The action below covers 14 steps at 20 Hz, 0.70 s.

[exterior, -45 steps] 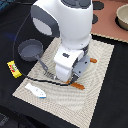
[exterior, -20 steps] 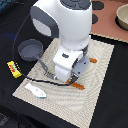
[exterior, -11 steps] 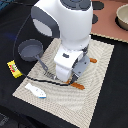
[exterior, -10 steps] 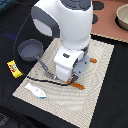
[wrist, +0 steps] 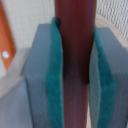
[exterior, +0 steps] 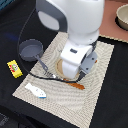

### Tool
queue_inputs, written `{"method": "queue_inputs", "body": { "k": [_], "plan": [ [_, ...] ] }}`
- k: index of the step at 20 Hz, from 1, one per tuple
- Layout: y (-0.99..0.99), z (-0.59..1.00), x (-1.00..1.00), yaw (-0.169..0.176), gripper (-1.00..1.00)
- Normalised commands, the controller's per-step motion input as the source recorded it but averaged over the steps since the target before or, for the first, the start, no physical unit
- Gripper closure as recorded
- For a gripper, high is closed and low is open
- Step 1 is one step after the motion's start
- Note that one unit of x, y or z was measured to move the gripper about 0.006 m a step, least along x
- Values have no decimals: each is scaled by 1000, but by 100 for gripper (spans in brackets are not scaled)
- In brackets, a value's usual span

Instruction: Interact with the objects in diverse but meaningful ways.

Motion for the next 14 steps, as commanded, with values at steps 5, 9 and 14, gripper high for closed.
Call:
{"method": "queue_inputs", "body": {
  "k": [5,9,14],
  "plan": [
    [806,985,206,17,100],
    [734,523,-317,12,100],
    [655,85,-866,19,100]
  ]
}}
